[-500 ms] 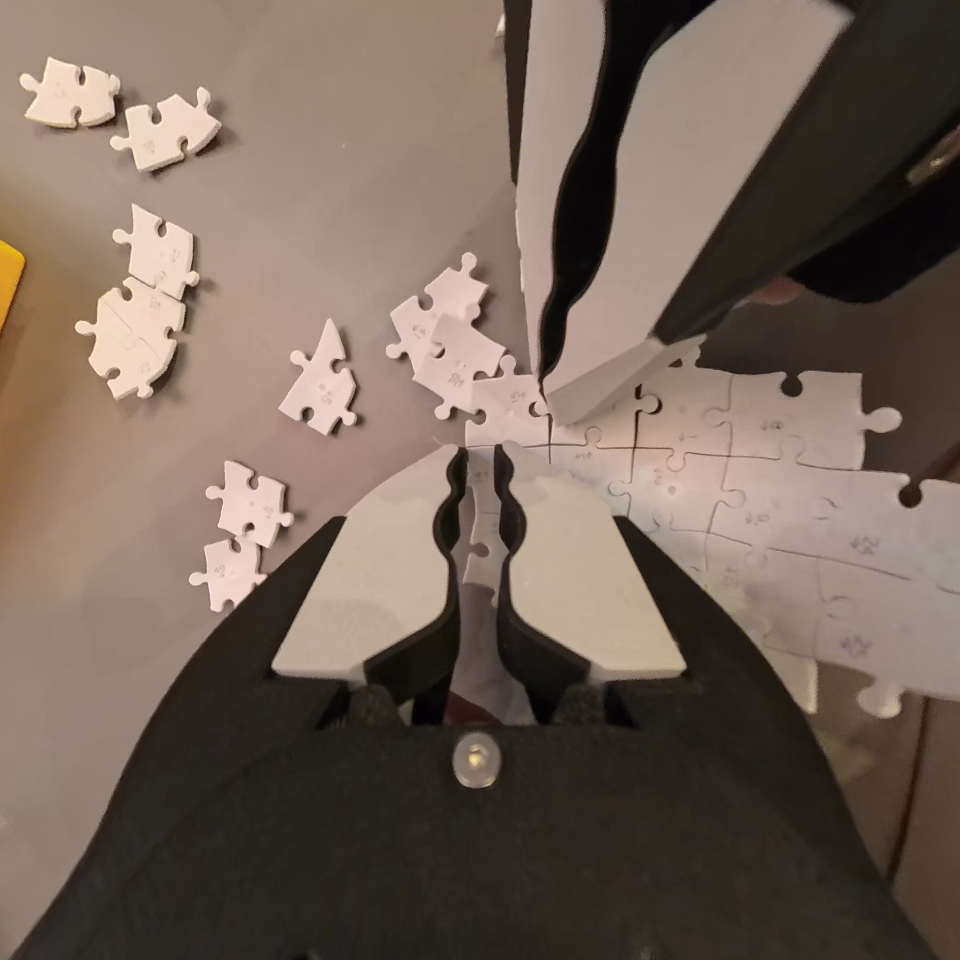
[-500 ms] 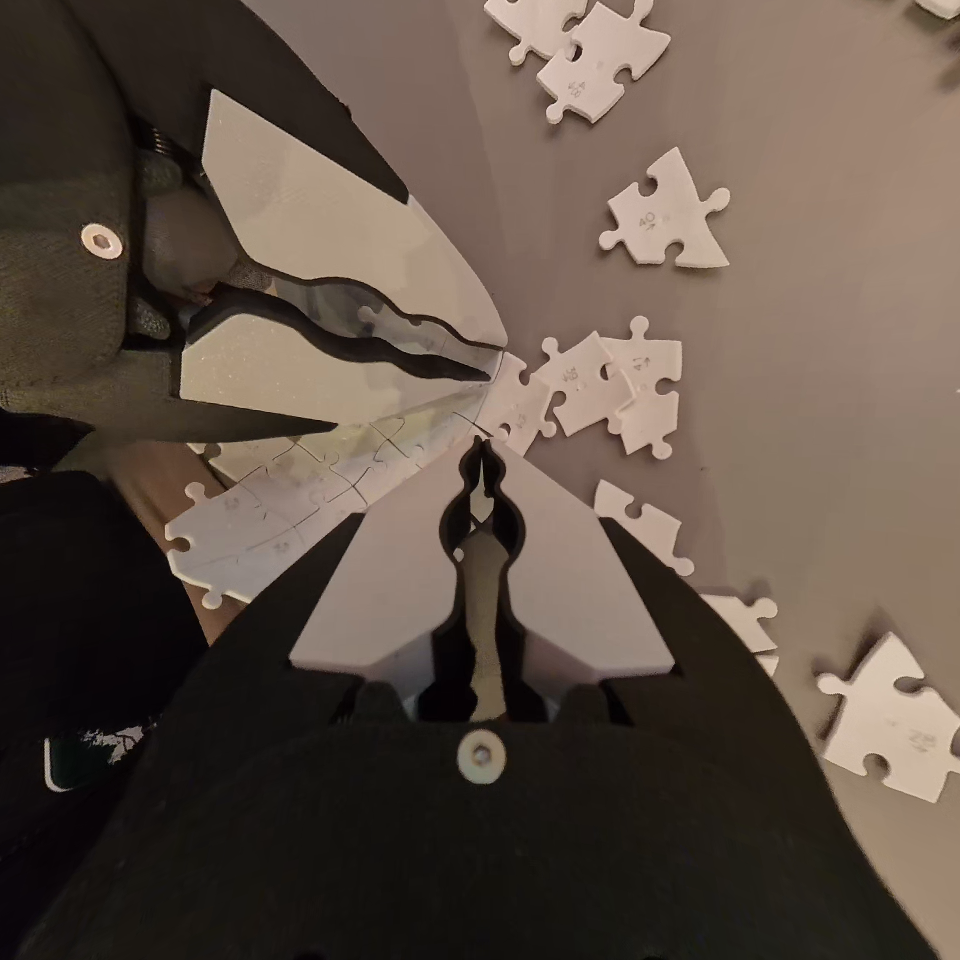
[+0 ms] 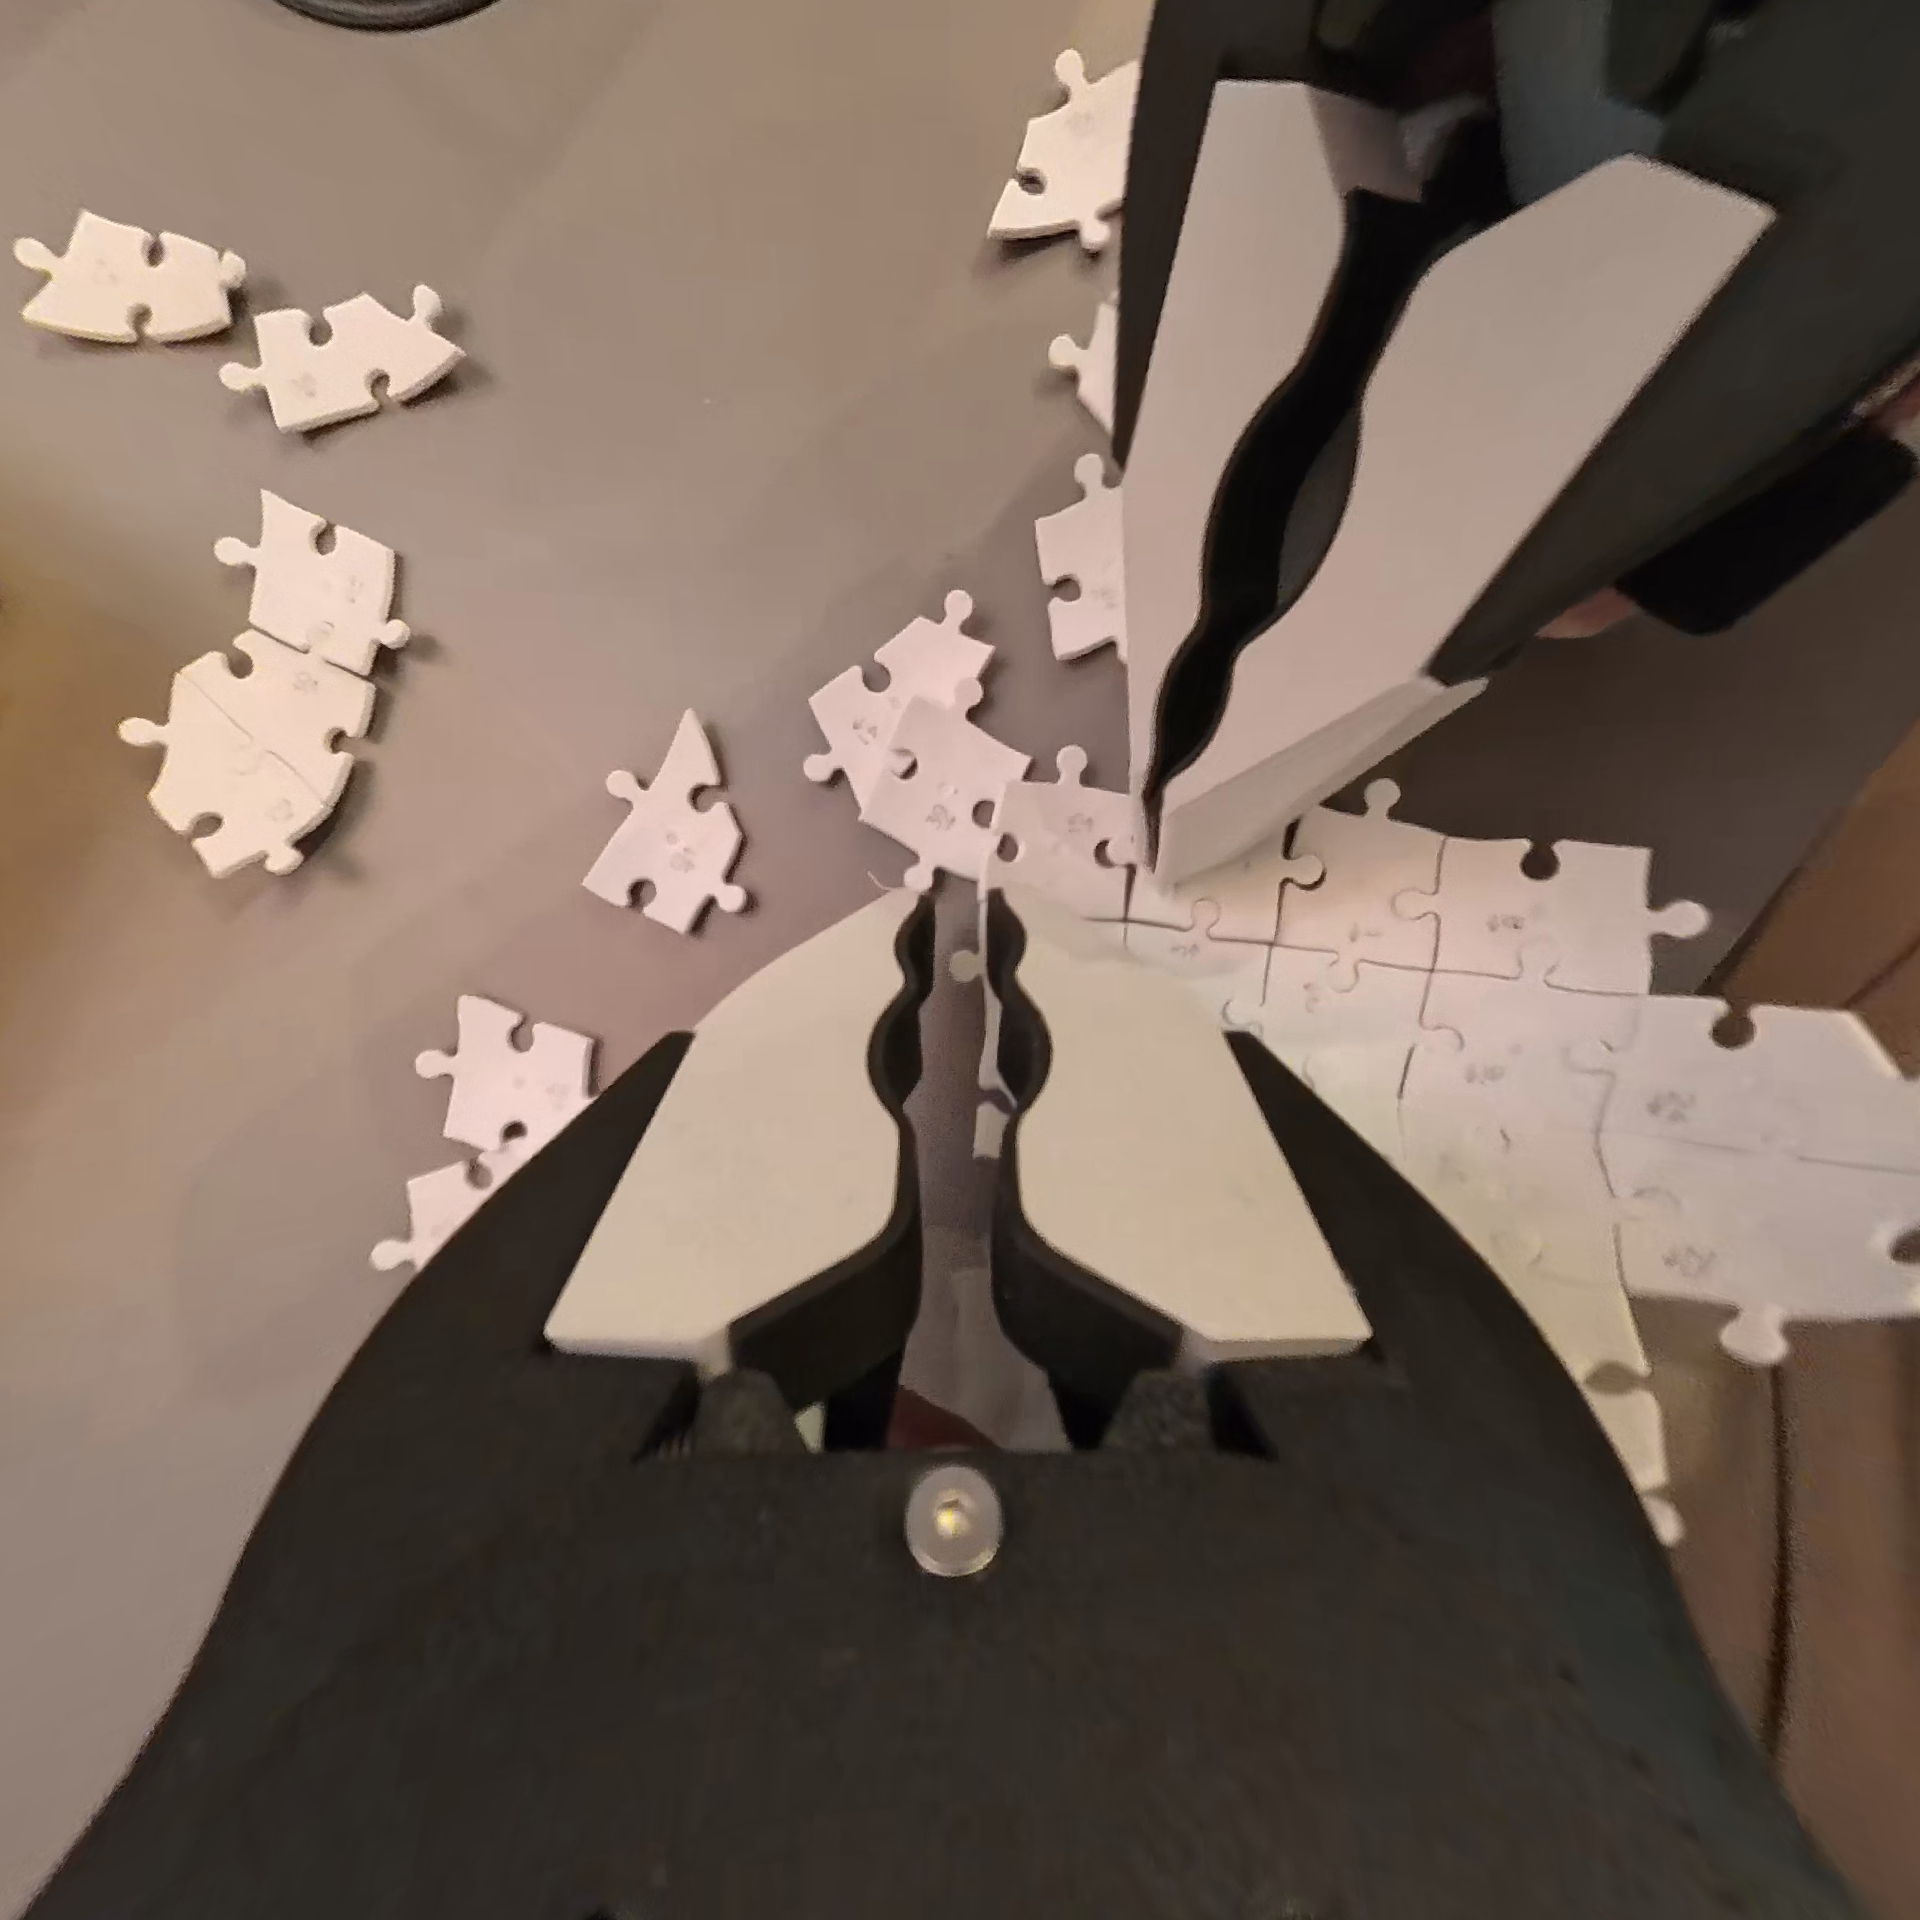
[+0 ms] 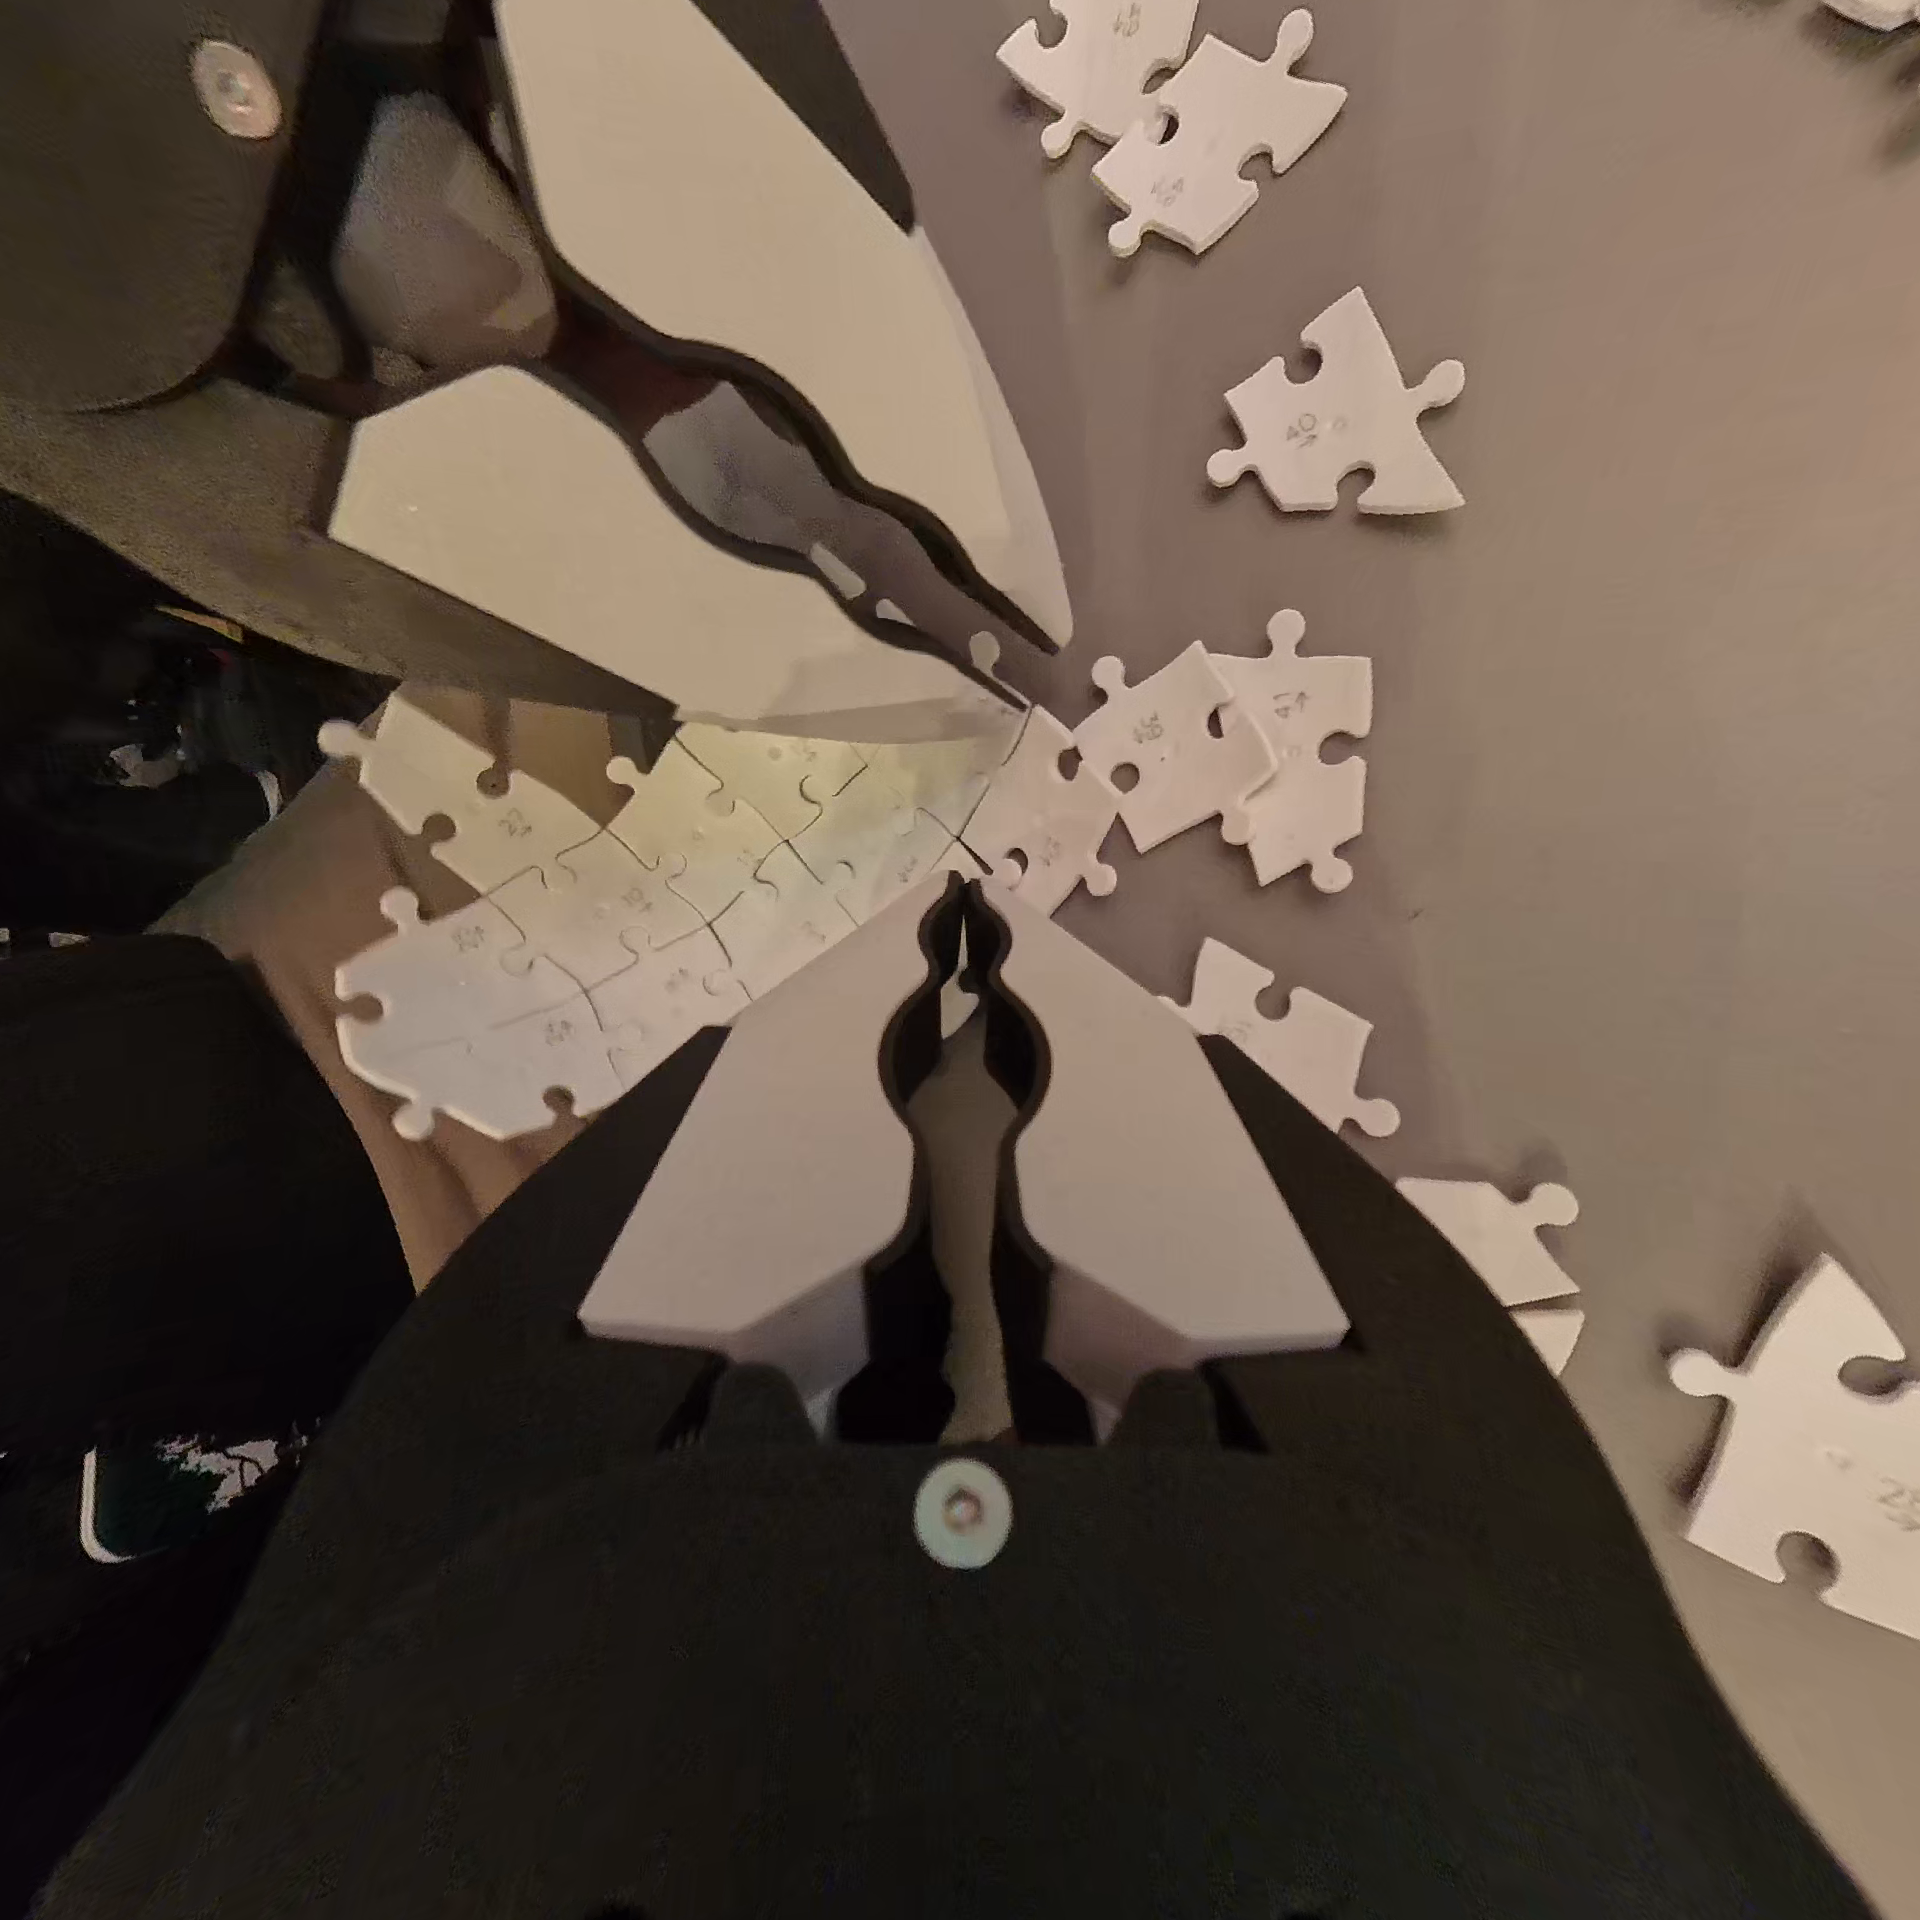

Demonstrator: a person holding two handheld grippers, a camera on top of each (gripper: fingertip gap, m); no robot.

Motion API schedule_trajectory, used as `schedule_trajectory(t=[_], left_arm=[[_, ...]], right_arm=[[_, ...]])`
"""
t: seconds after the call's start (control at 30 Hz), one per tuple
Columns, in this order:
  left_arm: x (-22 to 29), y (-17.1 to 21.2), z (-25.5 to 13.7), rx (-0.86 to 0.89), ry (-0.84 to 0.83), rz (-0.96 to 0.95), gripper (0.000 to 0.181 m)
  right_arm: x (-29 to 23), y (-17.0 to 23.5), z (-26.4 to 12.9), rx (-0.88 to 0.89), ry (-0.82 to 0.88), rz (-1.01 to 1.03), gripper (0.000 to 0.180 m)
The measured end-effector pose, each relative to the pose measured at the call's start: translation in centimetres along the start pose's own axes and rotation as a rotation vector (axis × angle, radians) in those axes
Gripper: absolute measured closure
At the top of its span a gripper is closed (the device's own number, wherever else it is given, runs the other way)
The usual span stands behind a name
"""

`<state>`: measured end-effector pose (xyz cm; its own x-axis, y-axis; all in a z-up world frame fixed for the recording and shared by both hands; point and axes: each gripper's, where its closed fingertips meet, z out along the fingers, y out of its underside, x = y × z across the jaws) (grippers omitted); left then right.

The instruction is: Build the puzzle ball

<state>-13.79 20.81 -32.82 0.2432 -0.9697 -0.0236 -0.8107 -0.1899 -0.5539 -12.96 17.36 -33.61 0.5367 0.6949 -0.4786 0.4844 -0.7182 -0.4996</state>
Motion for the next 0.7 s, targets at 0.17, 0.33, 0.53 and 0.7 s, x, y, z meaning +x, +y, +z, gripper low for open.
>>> schedule_trajectory(t=[0.17, 0.33, 0.53, 0.7], left_arm=[[1.0, -0.1, 0.6, 0.014, 0.104, -0.043, 0.171], [1.0, 0.1, 0.8, 0.000, 0.138, -0.037, 0.170], [0.9, 0.1, 0.8, -0.011, 0.123, -0.037, 0.170], [0.8, 0.0, 0.4, -0.003, 0.126, -0.055, 0.170]], right_arm=[[-0.1, 0.1, -0.1, 0.021, -0.010, -0.004, 0.180], [-0.1, 0.1, -0.1, 0.046, -0.010, -0.010, 0.180], [-0.1, -0.4, -1.3, 0.097, 0.055, -0.031, 0.167], [0.8, 0.8, -2.0, 0.074, 0.104, 0.080, 0.160]])
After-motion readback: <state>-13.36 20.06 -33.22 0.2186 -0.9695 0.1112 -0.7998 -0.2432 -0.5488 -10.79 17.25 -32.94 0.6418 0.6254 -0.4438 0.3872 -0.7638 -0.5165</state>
